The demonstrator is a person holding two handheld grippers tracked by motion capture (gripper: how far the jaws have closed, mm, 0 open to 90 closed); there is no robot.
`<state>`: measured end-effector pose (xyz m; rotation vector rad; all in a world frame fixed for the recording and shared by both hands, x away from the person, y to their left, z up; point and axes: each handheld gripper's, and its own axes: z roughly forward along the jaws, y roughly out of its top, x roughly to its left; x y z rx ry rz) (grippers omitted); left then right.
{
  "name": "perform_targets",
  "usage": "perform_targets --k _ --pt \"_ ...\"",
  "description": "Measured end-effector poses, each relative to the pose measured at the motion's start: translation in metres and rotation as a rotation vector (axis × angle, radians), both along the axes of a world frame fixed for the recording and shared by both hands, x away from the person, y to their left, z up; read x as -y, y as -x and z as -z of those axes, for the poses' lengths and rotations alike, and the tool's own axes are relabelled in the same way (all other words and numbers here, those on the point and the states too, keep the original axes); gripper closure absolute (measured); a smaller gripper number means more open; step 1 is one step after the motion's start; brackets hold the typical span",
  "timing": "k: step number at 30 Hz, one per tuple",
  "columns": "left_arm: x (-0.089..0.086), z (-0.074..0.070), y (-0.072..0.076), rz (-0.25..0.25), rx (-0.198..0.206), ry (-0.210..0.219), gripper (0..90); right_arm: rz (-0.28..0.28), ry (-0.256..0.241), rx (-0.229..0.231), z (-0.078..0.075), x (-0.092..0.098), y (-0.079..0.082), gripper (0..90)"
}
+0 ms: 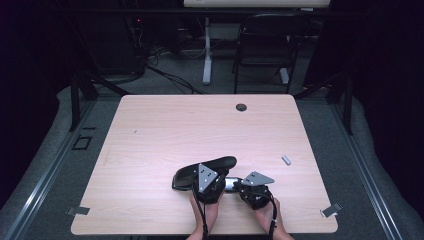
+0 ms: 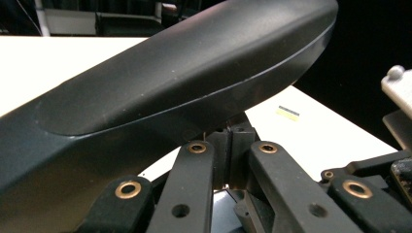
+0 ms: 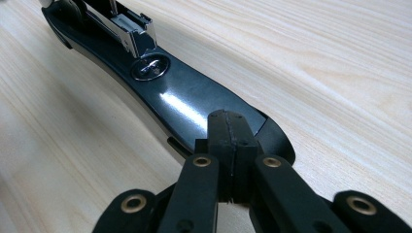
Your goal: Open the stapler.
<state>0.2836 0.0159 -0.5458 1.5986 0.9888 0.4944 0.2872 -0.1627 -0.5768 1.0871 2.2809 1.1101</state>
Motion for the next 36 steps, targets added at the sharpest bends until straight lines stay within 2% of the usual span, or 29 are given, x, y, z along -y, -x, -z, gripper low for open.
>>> perform_targets --k 5,7,9,14,36 --pt "-0.006 -0.007 0.001 -0.009 0.016 0.009 90.0 -0.001 -0.001 -0.01 -0.001 0.0 -0.001 90.0" --pt "-0.009 -0.01 0.002 -0.012 0.027 0.0 90.0 0.0 -0.001 -0.008 -0.001 -0.001 -0.001 90.0" --pt "-0.013 -0.012 0.002 -0.016 0.028 0.011 90.0 -0.003 0.007 -0.011 -0.001 -0.001 -0.001 90.0" --pt "-0.019 -0.015 0.002 -0.029 0.038 -0.008 90.0 -0.004 0.008 -0.013 -0.002 -0.001 -0.001 90.0" --pt "-0.049 -0.038 0.002 -0.078 0.091 -0.002 90.0 -0.001 0.021 -0.019 -0.003 -0.001 -0.003 90.0"
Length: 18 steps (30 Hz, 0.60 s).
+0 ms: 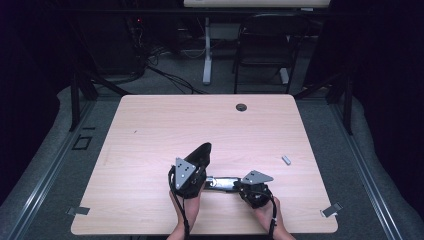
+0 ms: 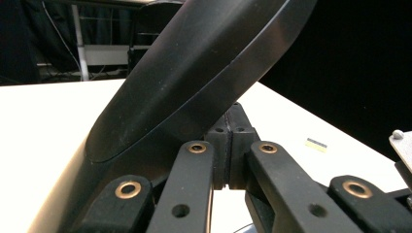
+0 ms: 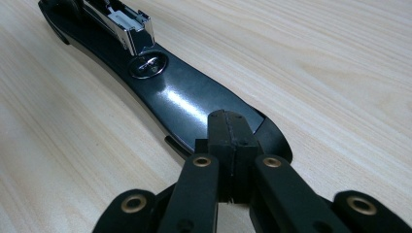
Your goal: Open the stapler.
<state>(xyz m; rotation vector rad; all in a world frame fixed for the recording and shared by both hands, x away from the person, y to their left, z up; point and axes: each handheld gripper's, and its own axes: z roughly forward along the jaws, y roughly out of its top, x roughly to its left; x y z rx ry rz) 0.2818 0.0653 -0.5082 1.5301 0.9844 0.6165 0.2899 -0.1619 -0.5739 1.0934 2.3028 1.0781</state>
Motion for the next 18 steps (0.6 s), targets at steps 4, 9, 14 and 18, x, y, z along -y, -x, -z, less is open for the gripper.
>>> perform_targets --k 4,9,14,18 --pt "-0.005 -0.003 0.0 0.0 0.004 0.0 90.0 0.001 0.004 0.004 0.0 0.0 0.0 90.0" --pt "-0.01 -0.005 0.0 -0.014 0.01 -0.002 90.0 0.002 0.006 0.004 0.0 0.001 0.0 90.0" --pt "-0.015 -0.007 0.0 -0.021 0.013 -0.007 90.0 0.005 0.005 0.0 0.0 0.001 0.0 90.0" --pt "-0.019 -0.009 0.0 -0.032 0.019 -0.007 90.0 0.006 0.004 0.005 0.0 0.001 0.0 90.0"
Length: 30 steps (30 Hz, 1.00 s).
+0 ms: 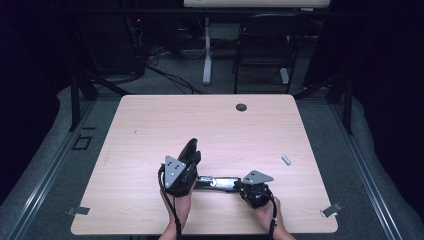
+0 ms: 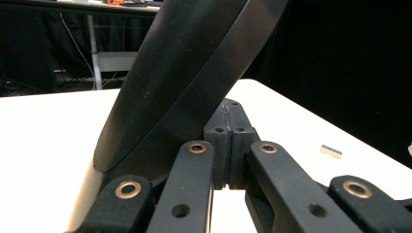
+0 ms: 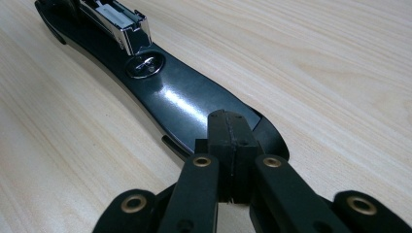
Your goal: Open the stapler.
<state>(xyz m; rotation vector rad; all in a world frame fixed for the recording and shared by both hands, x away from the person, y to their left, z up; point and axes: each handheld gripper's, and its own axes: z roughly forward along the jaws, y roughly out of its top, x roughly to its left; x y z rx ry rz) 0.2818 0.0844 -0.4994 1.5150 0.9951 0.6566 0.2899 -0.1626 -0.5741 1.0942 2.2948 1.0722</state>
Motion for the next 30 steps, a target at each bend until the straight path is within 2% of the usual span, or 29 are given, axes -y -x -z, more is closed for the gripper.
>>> perform_targets --k 9,13,21,24,28,30 --pt "-0.01 -0.003 0.0 -0.026 0.011 0.007 90.0 0.001 0.001 -0.001 0.0 0.0 0.0 90.0" --pt "-0.01 -0.003 0.001 -0.029 0.016 -0.016 90.0 -0.002 0.005 -0.001 0.0 0.0 0.0 90.0" --pt "-0.014 -0.004 0.001 -0.048 0.026 -0.027 90.0 -0.001 0.003 0.0 0.0 0.0 0.0 90.0" --pt "-0.018 -0.005 0.001 -0.062 0.029 -0.029 90.0 -0.002 0.005 0.0 0.0 0.0 0.0 90.0" --pt "-0.031 -0.006 0.001 -0.099 0.029 -0.006 90.0 -0.001 0.004 0.0 0.0 0.0 0.001 90.0" --pt "-0.036 -0.006 0.001 -0.106 0.029 -0.013 90.0 -0.002 0.004 0.0 0.0 0.0 0.0 90.0"
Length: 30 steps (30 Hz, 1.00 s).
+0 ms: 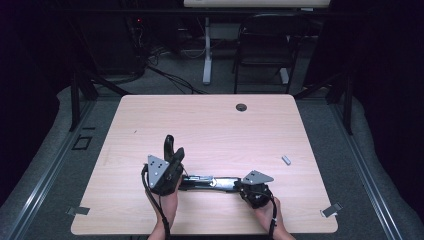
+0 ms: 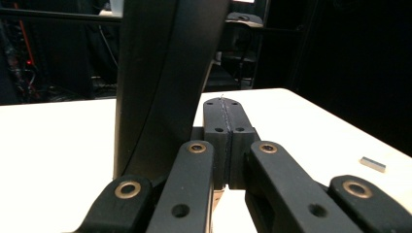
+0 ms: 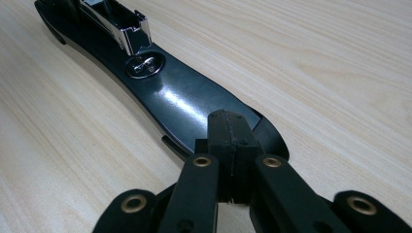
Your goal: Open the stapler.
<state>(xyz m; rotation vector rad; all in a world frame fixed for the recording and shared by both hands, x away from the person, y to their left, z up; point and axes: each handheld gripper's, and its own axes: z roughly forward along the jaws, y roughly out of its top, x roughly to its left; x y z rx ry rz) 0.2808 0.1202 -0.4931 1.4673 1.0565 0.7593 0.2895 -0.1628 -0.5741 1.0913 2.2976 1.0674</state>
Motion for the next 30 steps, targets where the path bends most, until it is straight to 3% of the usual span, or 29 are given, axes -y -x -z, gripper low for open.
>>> perform_targets --k 10,21,30 --pt "-0.008 0.0 0.0 -0.018 -0.001 -0.01 90.0 0.007 -0.004 0.001 0.0 -0.001 0.0 90.0" --pt "-0.019 0.003 0.001 -0.042 0.003 0.007 90.0 0.006 -0.004 -0.001 0.0 -0.001 0.0 90.0" --pt "-0.049 0.009 -0.002 -0.135 -0.029 0.068 90.0 0.005 -0.007 -0.002 0.0 -0.001 0.0 90.0"
